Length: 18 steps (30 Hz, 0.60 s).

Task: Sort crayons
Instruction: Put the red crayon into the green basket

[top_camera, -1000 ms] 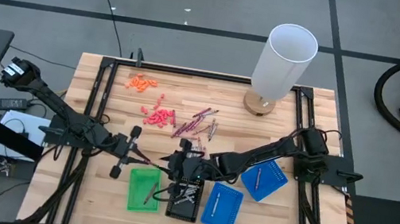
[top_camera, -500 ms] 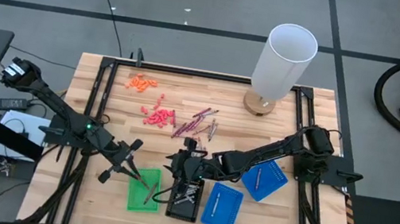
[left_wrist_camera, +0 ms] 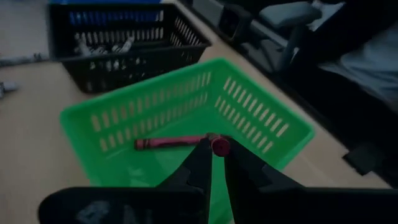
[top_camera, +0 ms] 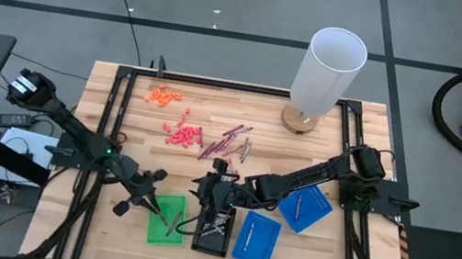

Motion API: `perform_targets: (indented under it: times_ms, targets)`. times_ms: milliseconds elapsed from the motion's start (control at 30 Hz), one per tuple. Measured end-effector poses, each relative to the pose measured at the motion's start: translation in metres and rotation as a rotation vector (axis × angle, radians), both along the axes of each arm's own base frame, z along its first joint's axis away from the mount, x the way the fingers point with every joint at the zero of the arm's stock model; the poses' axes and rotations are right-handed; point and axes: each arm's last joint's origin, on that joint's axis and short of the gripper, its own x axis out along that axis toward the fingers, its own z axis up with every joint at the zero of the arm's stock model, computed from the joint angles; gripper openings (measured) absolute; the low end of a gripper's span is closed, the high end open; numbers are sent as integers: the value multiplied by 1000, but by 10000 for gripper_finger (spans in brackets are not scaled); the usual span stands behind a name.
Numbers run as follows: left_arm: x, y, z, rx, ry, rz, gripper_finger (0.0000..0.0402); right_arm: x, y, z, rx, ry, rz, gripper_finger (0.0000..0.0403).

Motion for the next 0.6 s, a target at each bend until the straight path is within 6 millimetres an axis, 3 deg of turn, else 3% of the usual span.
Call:
perform_targets:
  times_ms: [333, 600]
  targets:
    - [-2, -3, 1, -76, 44, -85, 43, 0, 0, 0, 1, 1, 1, 141]
    - [-2, -2, 1, -93, 61, -65, 103, -4, -4, -9, 40, 84, -50, 141]
